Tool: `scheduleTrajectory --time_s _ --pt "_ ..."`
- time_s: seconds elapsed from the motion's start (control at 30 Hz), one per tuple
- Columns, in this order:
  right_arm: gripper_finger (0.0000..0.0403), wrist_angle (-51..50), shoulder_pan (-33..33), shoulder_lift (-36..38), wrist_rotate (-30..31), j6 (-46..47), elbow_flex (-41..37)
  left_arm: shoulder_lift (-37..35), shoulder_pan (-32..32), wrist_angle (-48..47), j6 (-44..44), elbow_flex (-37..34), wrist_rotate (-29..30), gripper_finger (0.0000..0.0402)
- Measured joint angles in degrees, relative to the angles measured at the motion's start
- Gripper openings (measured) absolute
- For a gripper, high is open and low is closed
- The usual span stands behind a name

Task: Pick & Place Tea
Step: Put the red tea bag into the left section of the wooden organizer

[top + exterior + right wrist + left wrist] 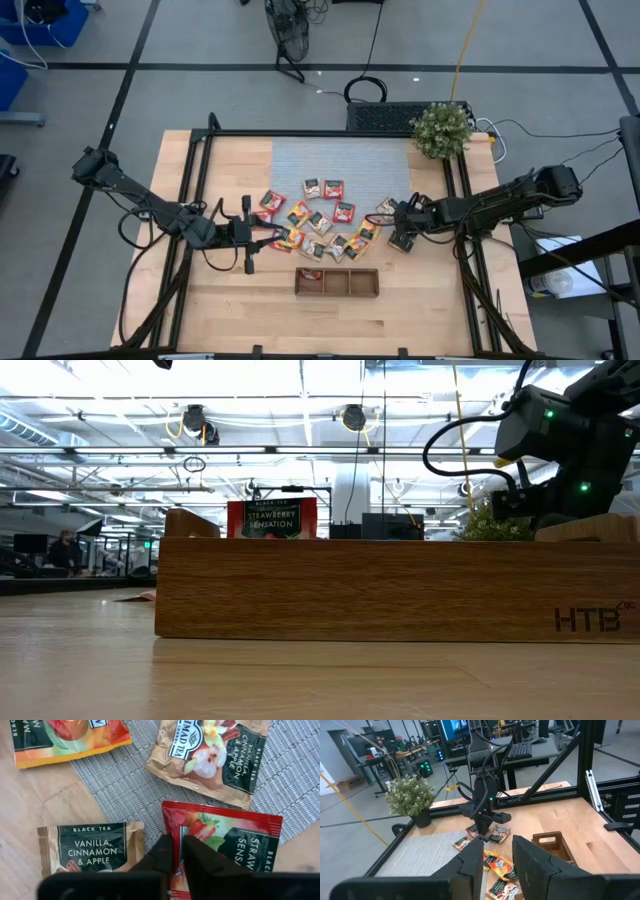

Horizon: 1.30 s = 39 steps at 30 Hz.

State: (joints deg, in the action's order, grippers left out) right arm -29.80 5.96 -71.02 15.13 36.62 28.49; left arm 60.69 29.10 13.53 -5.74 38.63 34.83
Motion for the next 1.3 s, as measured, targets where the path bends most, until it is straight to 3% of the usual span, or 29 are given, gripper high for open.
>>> scheduleTrajectory --time_s 0.27,0.53,0.67,0.8,0.9,1.1,1.3 --pt "0.0008 -1.57 0.75 -0.28 3.49 -4.37 1.71 0.04 0.0 1.13 0.02 0.0 0.02 0.0108" --pt "0.0006 -3.07 2.9 -0.24 11.97 -14.03 8.08 0.04 -0.2 3.03 0.0 0.0 0.03 0.0108" --pt "0.0005 0.47 4.39 -0.2 20.31 -25.83 9.78 0.05 -0.22 3.68 0.0 0.0 0.07 0.0108" --pt "0.0005 13.02 6.45 -0.7 26.16 -46.79 9.3 0.05 -1.12 3.66 0.12 0.0 0.04 0.0108" --pt "0.0005 24.66 6.99 -2.44 26.8 -62.51 8.26 0.06 -2.63 3.15 0.9 0.0 0.17 0.0108" --pt "0.0005 47.6 6.88 -11.77 26.85 -84.97 8.2 1.08 -6.8 0.77 3.1 0.0 0.17 0.0108" --pt "0.0004 70.25 6.76 -22.28 27.51 -105.57 8.2 6.39 -11.76 3.5 10.91 0.0 0.19 0.0108"
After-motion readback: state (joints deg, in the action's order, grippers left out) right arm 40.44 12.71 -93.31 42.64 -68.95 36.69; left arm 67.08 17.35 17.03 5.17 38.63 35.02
